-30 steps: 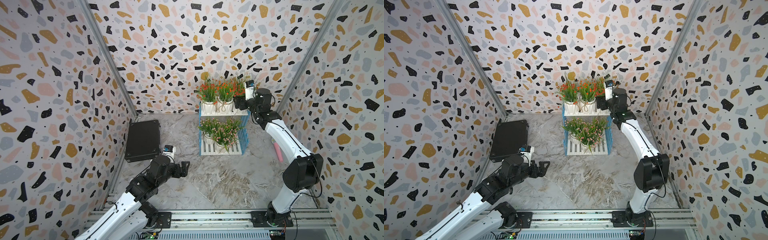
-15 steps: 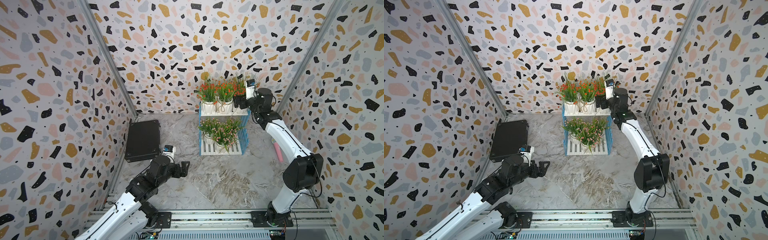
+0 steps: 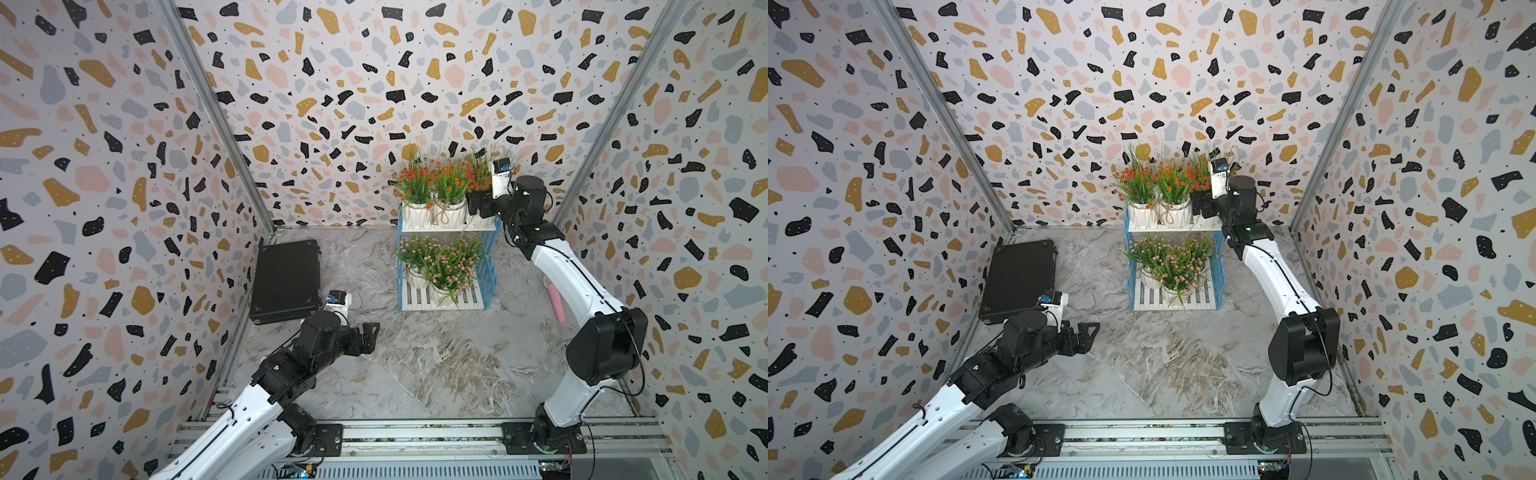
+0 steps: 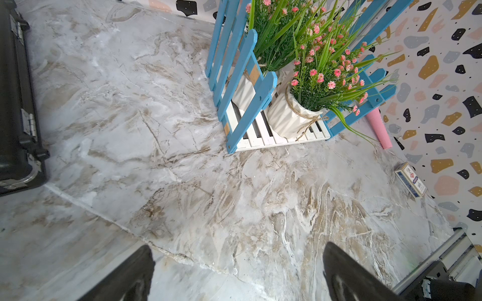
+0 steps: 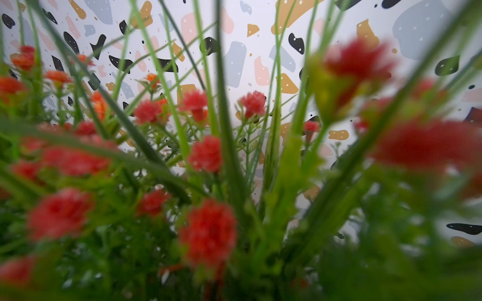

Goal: Place the baby's breath potted plants on the rack by color
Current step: Place the baby's breath potted plant on the rack.

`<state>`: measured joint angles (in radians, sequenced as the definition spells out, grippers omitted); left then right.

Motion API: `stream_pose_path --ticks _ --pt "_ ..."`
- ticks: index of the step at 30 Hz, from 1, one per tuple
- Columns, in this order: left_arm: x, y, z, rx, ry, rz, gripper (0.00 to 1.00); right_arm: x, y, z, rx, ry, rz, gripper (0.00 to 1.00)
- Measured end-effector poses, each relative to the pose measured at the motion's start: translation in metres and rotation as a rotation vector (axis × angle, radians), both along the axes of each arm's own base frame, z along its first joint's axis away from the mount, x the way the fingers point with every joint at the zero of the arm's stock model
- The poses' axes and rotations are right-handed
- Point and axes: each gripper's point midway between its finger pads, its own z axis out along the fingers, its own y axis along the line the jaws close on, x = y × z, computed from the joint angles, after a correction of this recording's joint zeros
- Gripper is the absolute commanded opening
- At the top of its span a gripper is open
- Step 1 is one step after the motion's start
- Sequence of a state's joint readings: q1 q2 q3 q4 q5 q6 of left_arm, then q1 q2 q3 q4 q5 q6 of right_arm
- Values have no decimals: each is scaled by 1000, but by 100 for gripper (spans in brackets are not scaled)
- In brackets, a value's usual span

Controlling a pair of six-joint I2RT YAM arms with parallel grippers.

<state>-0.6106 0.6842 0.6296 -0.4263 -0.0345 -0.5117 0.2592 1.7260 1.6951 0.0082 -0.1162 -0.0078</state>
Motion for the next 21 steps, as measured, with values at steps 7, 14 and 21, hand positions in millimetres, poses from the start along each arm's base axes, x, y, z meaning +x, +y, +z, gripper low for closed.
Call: stream_pose_path --ticks 7,14,21 --pt "0 0 0 0 0 -1 99 -12 2 18 -6 -43 27 100" --pt "0 -1 0 -2 1 -3 99 -14 3 15 -6 -54 34 100" --pt "1 -2 -3 2 11 -7 99 -27 0 23 -2 -73 40 100"
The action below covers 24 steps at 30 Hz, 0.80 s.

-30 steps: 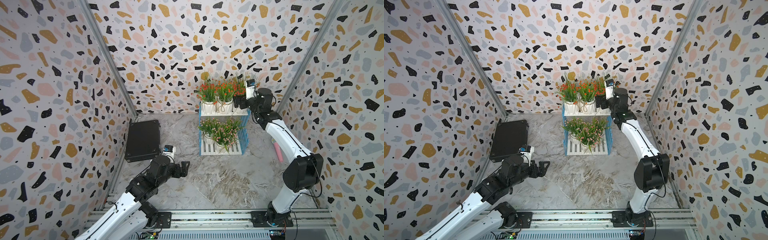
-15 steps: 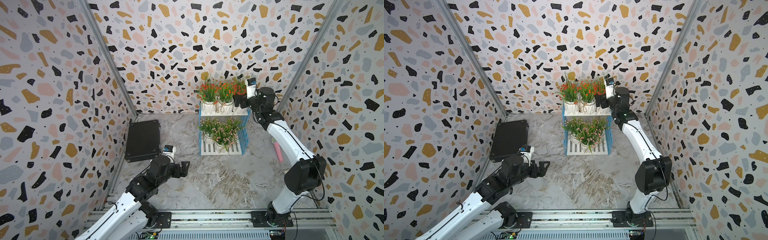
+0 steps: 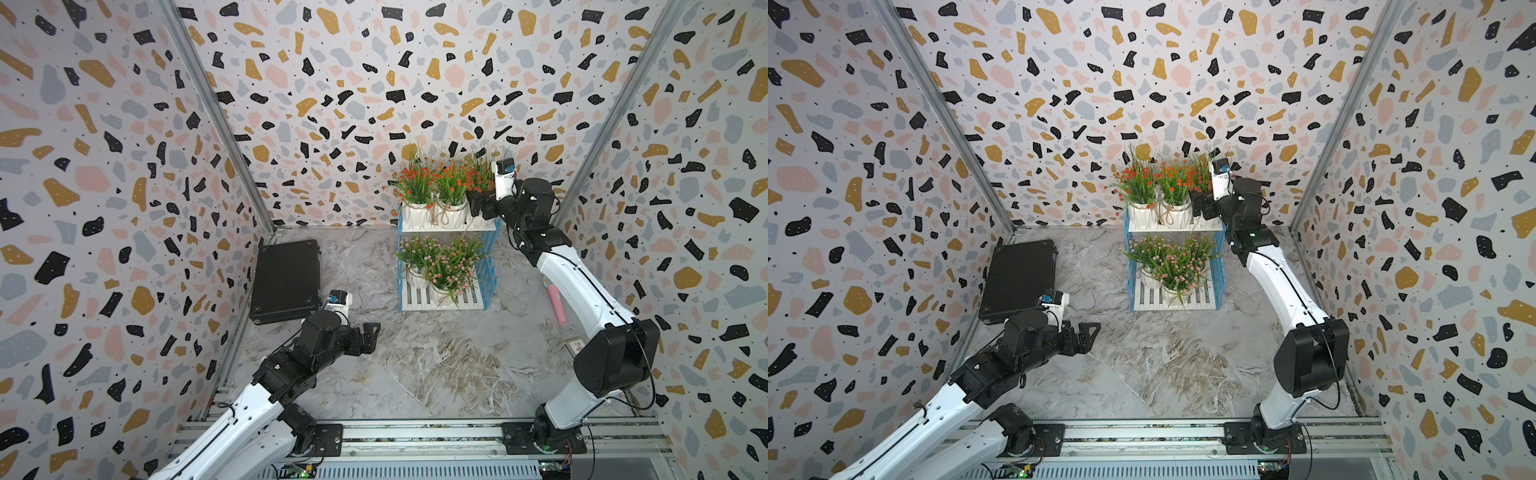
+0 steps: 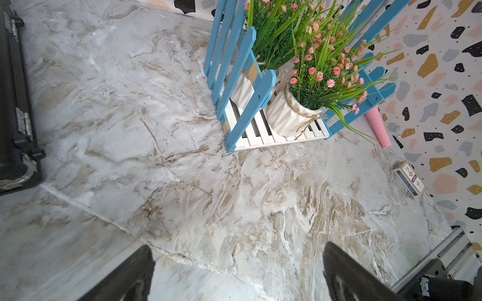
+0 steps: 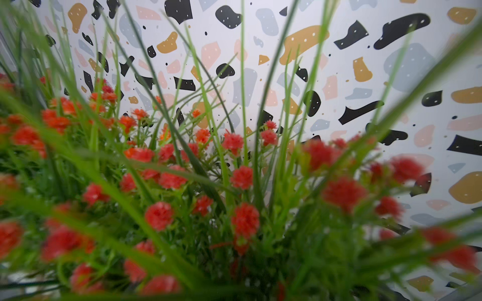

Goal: Place the baby's breath potted plants on the rack by color
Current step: Place the baby's breath potted plant on the rack.

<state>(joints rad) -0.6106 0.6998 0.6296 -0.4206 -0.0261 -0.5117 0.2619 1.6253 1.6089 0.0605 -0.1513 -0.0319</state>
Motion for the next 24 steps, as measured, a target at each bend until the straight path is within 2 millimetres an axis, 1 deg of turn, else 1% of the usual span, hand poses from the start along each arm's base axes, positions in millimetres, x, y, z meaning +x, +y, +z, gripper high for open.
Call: stream_pose_path --ticks 1,4,8,10,12,13,15,18,21,24 --pt "0 0 -1 2 2 0 99 -4 -1 4 1 -8 2 100" --pt "1 0 -1 3 4 0 99 -20 -3 26 12 -50 15 100" --pt "2 -1 -5 11 14 1 99 -51 -6 56 27 -105 41 100" --pt "2 -1 -8 18 25 1 99 -67 -9 65 33 -118 52 100" --pt "3 -2 -11 24 34 1 99 -84 -11 68 37 -119 64 100" --pt "3 -2 -12 27 38 1 99 -95 -13 68 40 -115 69 100" --pt "4 -2 -14 31 45 2 99 -113 -17 61 39 -91 78 100" --pt "6 -4 -17 36 51 2 99 -139 -23 47 37 -48 84 100" --pt "10 -7 -21 39 62 5 99 -162 -30 28 35 7 73 100" --pt "18 -11 -29 39 84 15 99 -176 -40 2 43 72 50 100"
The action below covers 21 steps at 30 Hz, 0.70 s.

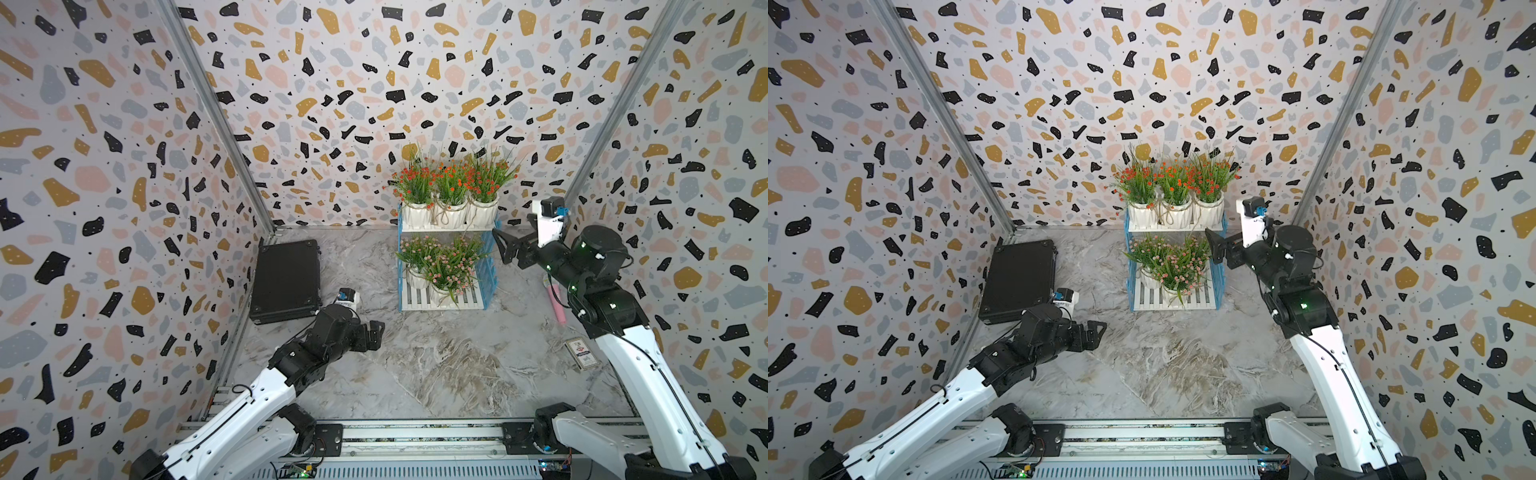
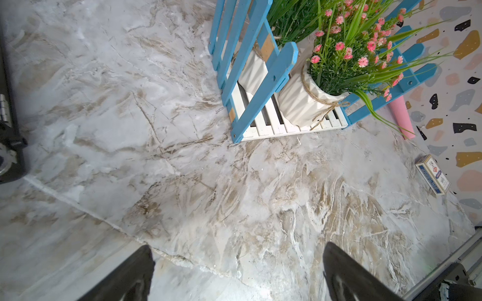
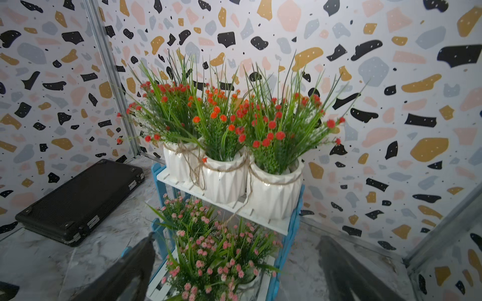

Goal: Place the baby's breath potted plants on the rack by color
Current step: Reset both arms

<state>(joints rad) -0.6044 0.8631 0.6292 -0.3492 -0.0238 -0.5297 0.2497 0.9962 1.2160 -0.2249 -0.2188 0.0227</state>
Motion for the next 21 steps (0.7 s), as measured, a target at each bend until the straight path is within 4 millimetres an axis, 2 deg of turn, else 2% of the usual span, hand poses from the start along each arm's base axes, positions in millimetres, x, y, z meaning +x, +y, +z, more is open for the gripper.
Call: stream_pose_path --ticks 3,7,9,11,13,16,18,21 --pt "14 -2 -14 -9 50 35 99 0 -14 -43 12 105 -45 100" --pt "44 -4 -30 -4 130 99 99 13 -39 -114 37 294 -129 100" --pt "66 -1 -25 -10 133 141 99 19 -56 -151 60 386 -187 100" --pt "99 11 -9 -20 107 213 99 20 -74 -182 89 449 -247 100" --pt "135 33 13 -18 61 296 99 20 -89 -203 123 479 -298 100" --pt "179 81 38 17 -26 431 99 27 -108 -221 154 480 -366 100" --pt "191 121 36 73 -50 515 99 34 -116 -228 154 467 -395 100" --pt "185 173 10 195 -41 593 99 43 -123 -244 141 457 -427 100"
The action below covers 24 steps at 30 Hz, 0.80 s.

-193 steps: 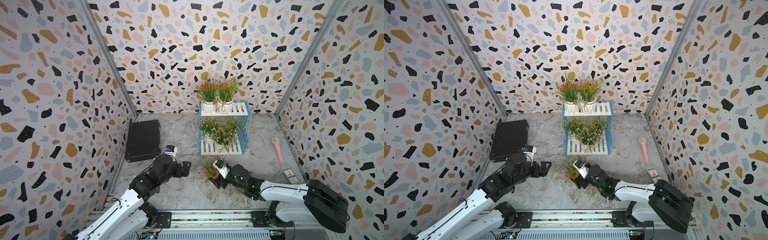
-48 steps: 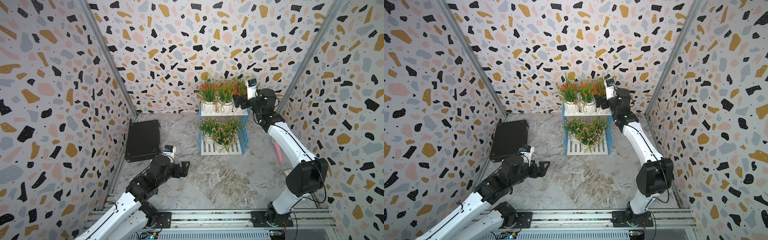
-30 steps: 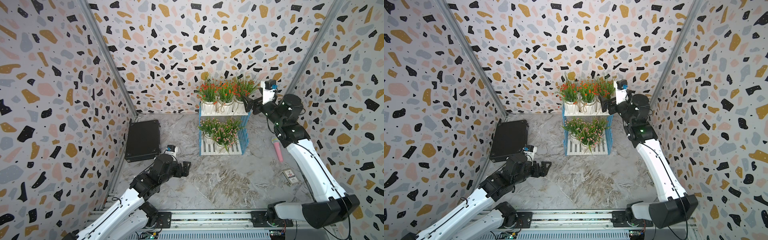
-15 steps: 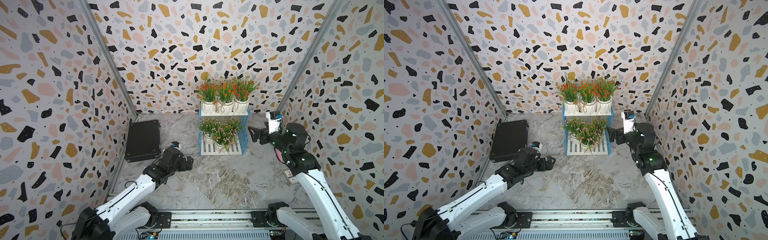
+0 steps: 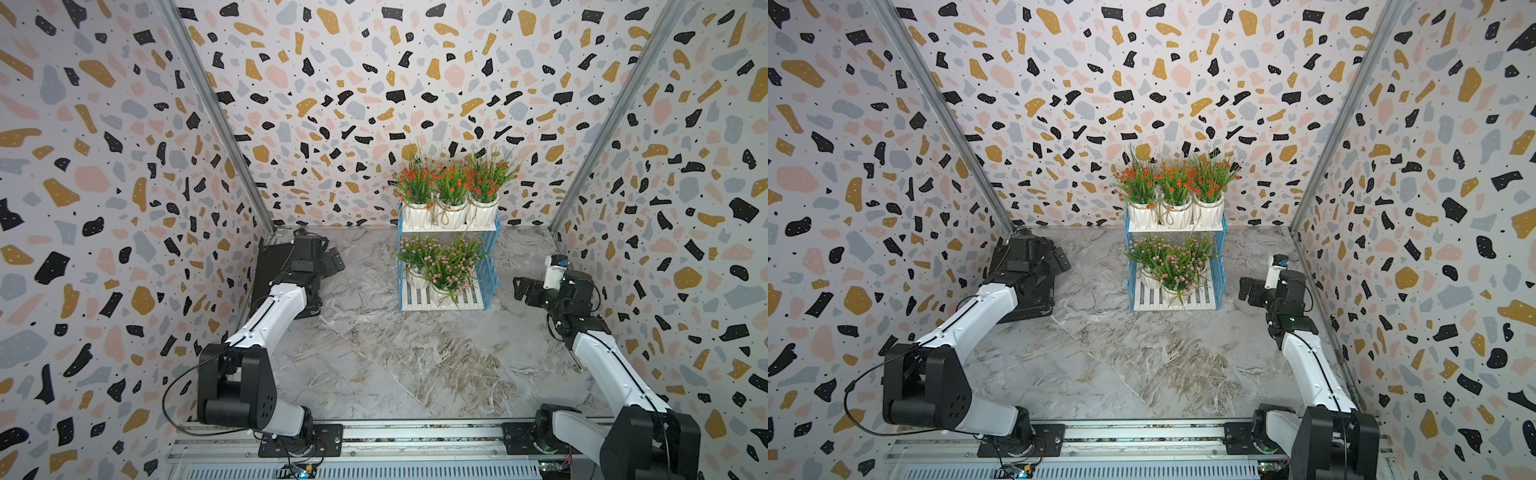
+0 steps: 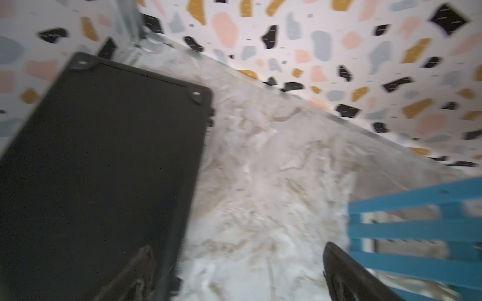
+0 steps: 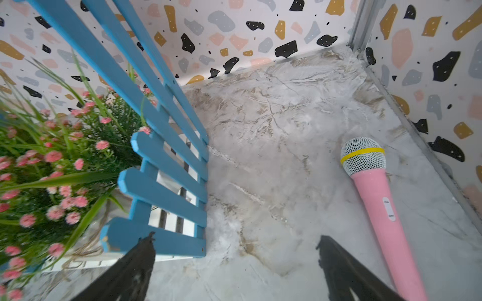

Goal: Place the baby's breath potted plants on the rack by color
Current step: Reset both arms

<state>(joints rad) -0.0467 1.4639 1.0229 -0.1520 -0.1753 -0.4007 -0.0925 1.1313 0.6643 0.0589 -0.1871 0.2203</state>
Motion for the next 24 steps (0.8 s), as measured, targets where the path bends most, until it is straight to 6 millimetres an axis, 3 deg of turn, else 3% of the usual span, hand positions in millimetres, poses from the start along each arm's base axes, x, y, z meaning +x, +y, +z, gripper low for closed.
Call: stream_pose_path --ticks 3,8,14,19,24 --pt "-24 26 -40 107 69 2 99 4 -7 -21 -33 16 -26 100" --pt "-52 23 -94 214 124 -105 99 12 -18 -52 -95 51 -53 100" --pt "-49 14 -93 248 -24 -172 99 11 -23 -77 -145 34 -60 100" --pt "-63 7 -94 281 -195 -195 99 16 -23 -80 -160 -14 -55 100" --pt "-59 2 -88 289 -230 -199 99 4 -22 -95 -167 -42 -50 100"
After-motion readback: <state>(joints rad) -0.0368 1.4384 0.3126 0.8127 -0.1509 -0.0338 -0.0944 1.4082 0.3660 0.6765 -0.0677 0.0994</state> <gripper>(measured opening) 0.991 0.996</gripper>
